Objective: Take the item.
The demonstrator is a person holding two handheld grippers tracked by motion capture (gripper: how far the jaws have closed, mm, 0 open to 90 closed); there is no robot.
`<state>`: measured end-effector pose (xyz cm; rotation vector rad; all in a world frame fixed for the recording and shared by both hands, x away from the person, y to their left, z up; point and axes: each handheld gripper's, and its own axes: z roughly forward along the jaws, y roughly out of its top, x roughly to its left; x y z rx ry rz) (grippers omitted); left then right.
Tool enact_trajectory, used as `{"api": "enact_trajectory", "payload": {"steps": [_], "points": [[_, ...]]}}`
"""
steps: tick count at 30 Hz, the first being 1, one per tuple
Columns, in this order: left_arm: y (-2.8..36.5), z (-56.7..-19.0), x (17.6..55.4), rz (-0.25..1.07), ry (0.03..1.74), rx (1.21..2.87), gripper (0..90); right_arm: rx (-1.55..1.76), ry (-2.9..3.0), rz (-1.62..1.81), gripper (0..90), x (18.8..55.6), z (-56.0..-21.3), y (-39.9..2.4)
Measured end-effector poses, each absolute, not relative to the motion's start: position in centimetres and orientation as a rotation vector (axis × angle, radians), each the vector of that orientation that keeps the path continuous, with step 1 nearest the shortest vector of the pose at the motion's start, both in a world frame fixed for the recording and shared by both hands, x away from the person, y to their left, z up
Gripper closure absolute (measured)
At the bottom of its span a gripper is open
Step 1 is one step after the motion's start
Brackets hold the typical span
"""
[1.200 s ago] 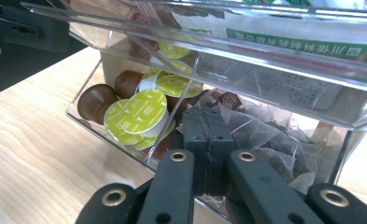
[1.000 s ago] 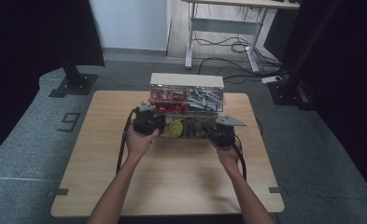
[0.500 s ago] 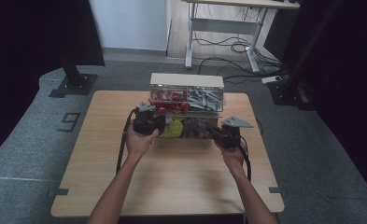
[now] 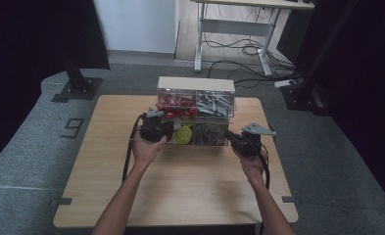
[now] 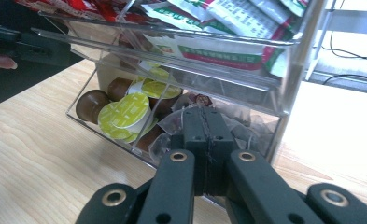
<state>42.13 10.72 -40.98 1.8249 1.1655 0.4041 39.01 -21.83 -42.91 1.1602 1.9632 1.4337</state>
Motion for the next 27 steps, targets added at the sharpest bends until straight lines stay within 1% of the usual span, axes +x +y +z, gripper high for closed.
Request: {"api": "enact_trajectory", "payload": {"steps": [27], "points": [[10.5, -41.2, 42.2, 0.397, 1.165, 1.827, 90.0, 1.212, 1.901, 1.41, 89.7, 38.6, -42.7, -25.5]]}}
